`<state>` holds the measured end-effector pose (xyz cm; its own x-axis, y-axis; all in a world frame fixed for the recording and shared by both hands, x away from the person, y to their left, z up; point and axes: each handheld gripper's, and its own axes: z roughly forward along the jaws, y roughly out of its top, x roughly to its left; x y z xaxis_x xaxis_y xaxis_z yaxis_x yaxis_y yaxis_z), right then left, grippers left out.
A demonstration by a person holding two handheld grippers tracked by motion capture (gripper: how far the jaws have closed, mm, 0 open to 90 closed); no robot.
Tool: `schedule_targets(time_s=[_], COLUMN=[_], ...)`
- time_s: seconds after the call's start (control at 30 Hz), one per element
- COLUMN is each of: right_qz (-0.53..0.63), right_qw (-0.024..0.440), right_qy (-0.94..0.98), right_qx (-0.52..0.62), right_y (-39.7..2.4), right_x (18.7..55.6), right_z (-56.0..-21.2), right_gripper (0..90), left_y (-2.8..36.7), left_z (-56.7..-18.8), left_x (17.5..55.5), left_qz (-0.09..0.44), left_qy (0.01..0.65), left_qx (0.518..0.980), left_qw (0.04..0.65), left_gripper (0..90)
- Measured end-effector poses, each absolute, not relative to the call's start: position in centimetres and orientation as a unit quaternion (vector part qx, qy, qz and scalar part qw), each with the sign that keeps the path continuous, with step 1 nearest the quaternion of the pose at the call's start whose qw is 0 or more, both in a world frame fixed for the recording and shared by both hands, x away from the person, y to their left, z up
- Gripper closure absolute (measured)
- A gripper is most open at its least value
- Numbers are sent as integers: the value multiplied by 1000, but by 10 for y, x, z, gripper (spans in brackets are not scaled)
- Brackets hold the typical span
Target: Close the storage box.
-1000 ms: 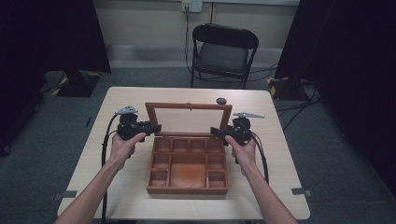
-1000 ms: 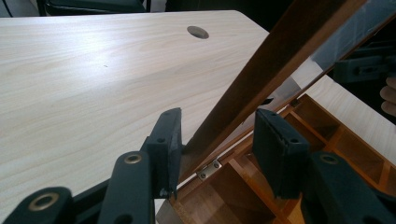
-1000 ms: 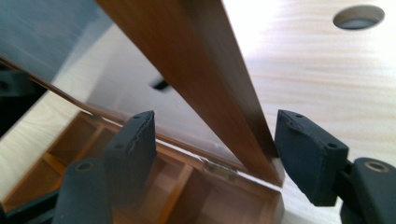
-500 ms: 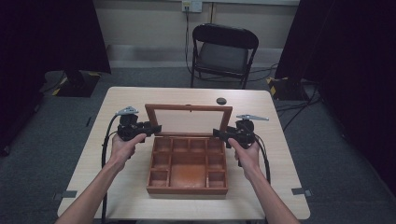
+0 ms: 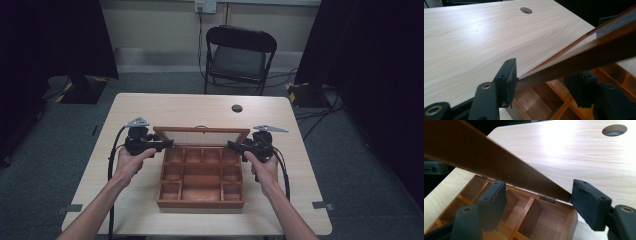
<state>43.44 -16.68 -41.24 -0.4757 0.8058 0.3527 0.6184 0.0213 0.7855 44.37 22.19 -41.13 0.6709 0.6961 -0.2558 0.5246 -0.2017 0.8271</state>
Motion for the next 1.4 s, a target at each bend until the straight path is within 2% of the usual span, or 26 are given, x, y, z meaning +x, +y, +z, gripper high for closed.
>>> schedule_targets(time_s=[0.2, 0.33, 0.67, 1.4], right_qz=[486, 483, 477, 473], right_qw=[97, 96, 96, 98], right_qy=[710, 710, 716, 730], right_qx=[501, 503, 501, 483], right_y=[-166, -165, -162, -150], right_x=[432, 431, 425, 423], right_z=[-414, -414, -415, -417], right_gripper=[277, 263, 221, 169], left_y=[222, 226, 229, 226], left_z=[-409, -406, -405, -412], left_x=[440, 436, 427, 426], left_qz=[84, 85, 90, 84], left_qy=[399, 399, 400, 401], left_qx=[765, 762, 764, 769], left_qw=[498, 504, 498, 491], left_gripper=[391, 326, 254, 225])
